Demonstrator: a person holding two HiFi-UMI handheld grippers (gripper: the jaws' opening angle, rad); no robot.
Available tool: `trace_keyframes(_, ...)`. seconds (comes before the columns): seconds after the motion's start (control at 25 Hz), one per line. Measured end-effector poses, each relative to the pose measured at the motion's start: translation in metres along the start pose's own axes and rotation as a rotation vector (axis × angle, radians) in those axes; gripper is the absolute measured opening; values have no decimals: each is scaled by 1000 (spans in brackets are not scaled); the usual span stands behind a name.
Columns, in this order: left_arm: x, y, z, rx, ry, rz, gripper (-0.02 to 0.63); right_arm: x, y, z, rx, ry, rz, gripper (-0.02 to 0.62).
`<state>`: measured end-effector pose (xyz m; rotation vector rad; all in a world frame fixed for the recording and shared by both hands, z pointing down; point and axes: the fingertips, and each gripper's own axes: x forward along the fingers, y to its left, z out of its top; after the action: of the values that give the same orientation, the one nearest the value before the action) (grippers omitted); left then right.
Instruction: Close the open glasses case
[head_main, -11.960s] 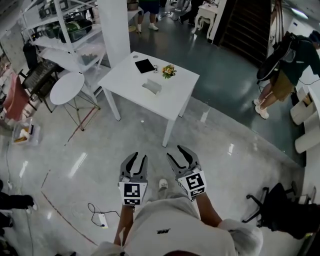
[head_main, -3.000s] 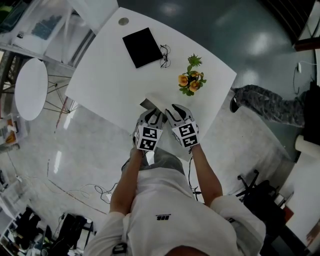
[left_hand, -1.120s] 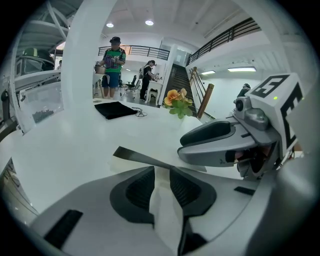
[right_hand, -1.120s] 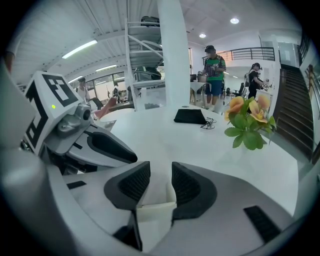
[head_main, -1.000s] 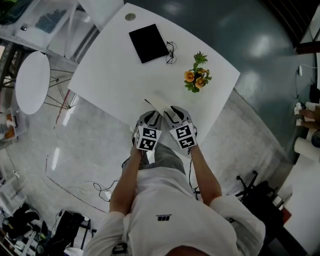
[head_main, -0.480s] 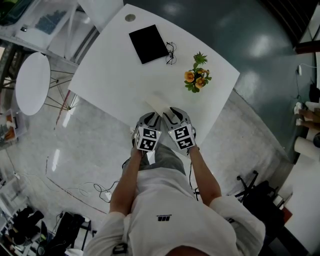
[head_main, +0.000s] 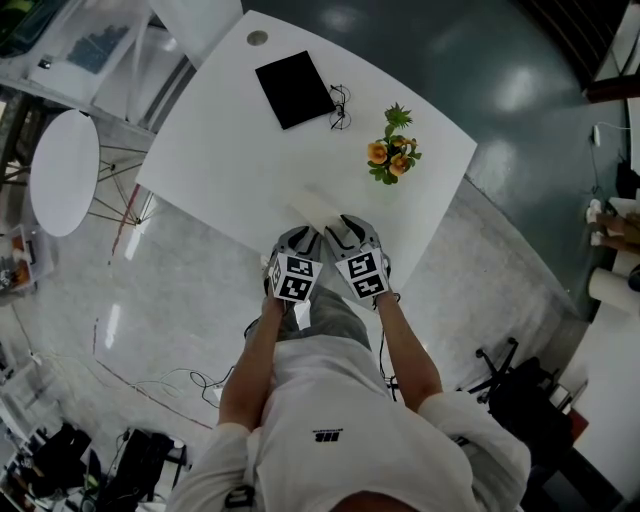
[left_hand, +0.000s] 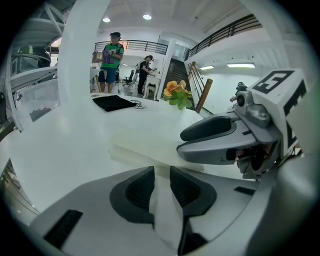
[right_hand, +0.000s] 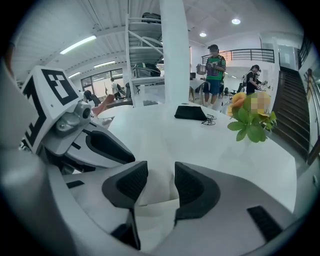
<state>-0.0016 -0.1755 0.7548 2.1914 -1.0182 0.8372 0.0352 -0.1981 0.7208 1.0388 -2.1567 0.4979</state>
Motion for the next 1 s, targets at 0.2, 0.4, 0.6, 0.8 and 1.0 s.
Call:
trace_keyframes(0.2,-6,5,-2,19,2,-7,114,0,-1,-1,9,-6,-22,179)
trace_keyframes(0.4,-22,14,1,39,-28,-12,118,-2,1,2,-22,-34,-50,179)
trace_keyframes(0.6,-43,22,11,84,-74,-17,127,-17,6,12,-5,-51,-93,179)
trace_keyframes(0.8,-72,26,37,137,-153,-22,138,-47,15,40,23,-87,-147,179)
trace_keyframes(1.0,-105,27,66,194,-246,-26,140,-82,22,70,33,-167,-222,179)
